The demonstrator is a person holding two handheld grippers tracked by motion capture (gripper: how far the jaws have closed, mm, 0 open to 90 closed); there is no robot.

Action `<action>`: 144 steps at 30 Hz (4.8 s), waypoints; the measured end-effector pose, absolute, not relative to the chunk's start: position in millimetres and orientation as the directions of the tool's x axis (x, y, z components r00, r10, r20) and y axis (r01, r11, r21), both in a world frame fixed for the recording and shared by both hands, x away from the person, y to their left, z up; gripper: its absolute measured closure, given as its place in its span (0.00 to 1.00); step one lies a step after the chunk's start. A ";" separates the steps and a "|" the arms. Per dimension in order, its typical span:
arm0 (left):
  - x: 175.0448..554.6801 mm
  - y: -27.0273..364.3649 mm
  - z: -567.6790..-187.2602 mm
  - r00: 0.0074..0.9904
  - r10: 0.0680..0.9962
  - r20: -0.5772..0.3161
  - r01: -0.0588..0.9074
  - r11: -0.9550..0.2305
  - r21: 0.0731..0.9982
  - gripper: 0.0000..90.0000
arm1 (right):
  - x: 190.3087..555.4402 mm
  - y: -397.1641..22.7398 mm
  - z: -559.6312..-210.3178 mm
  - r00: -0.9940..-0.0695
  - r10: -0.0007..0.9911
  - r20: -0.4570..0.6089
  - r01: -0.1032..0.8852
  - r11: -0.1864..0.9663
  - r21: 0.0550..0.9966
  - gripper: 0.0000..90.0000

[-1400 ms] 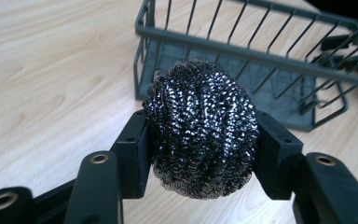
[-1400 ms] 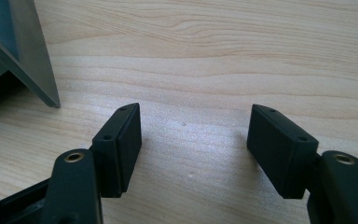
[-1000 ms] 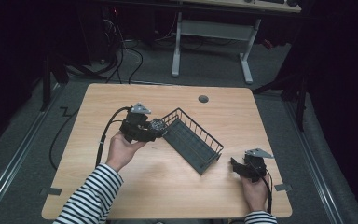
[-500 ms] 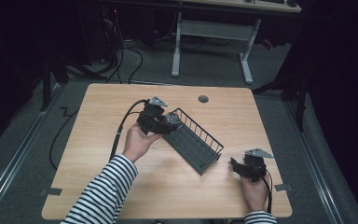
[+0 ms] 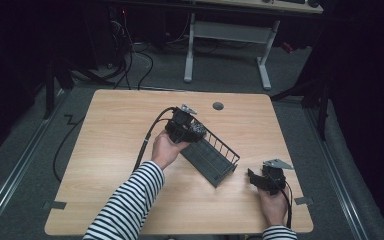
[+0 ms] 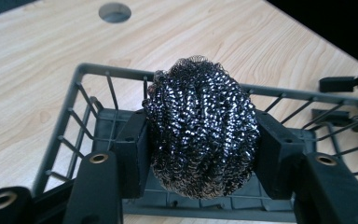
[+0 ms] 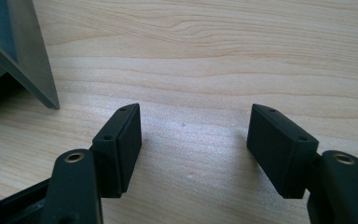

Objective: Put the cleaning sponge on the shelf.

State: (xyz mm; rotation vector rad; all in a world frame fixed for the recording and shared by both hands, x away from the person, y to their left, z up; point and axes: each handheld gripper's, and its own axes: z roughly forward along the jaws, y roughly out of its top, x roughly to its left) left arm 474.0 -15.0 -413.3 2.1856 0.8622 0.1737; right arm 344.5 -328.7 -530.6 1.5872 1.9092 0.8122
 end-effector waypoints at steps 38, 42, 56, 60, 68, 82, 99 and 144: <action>458.8 4.8 -394.2 0.752 0.650 -0.114 0.489 -0.434 0.757 0.29 | 344.7 -329.4 -530.5 -0.174 0.985 -0.009 0.671 0.125 0.731 0.39; 454.9 18.0 -389.5 0.746 0.657 -0.110 0.486 -0.424 0.764 0.29 | 344.7 -329.5 -530.4 -0.175 0.985 -0.008 0.671 0.125 0.731 0.39; 436.5 70.8 -374.1 0.697 0.707 -0.121 0.495 -0.353 0.794 0.29 | 344.8 -329.2 -530.4 -0.176 0.984 -0.010 0.671 0.127 0.730 0.39; 432.2 86.1 -371.9 0.679 0.722 -0.135 0.503 -0.323 0.802 0.29 | 344.8 -329.2 -530.4 -0.176 0.984 -0.009 0.671 0.127 0.731 0.39; 420.1 106.9 -373.3 0.660 0.735 -0.156 0.513 -0.290 0.808 0.26 | 344.8 -329.2 -530.5 -0.178 0.984 -0.010 0.670 0.129 0.731 0.39; 395.3 148.8 -381.2 0.616 0.768 -0.174 0.526 -0.237 0.817 0.24 | 344.6 -329.0 -530.4 -0.178 0.984 -0.012 0.671 0.131 0.730 0.39; 368.8 194.1 -406.4 0.553 0.798 -0.238 0.569 -0.154 0.808 0.22 | 344.5 -328.2 -530.6 -0.181 0.983 -0.019 0.670 0.138 0.730 0.38; 364.2 220.8 -493.1 0.425 0.882 -0.201 0.674 -0.160 0.722 0.22 | 343.5 -327.6 -530.5 -0.174 0.985 -0.019 0.673 0.133 0.727 0.38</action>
